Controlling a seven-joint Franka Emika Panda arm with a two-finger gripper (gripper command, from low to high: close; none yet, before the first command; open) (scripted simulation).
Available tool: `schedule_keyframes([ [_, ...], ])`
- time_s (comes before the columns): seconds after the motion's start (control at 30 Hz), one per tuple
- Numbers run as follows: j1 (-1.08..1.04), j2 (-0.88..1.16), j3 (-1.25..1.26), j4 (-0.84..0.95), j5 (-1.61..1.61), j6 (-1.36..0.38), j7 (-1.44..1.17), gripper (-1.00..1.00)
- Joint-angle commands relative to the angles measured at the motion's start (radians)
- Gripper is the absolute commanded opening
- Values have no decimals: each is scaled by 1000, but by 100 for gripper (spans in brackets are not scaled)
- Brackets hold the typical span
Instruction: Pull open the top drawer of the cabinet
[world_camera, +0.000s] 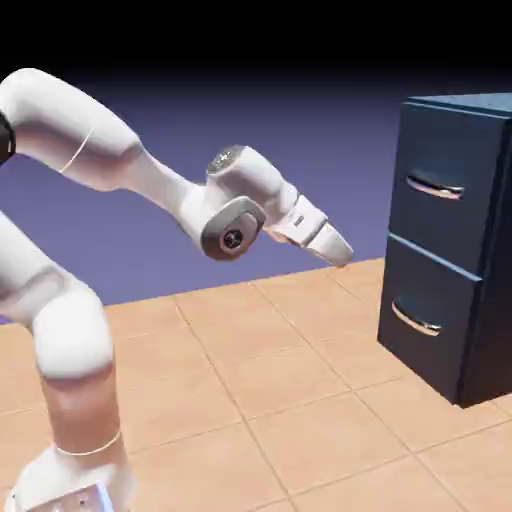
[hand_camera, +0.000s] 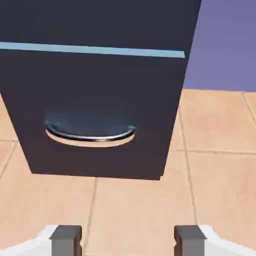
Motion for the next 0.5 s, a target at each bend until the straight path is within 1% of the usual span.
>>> schedule_keyframes([
  [0.0, 23, 34, -29, 12, 44, -9, -43, 0],
  [0.47, 345, 514, -435, 183, 652, -128, -651, 0],
])
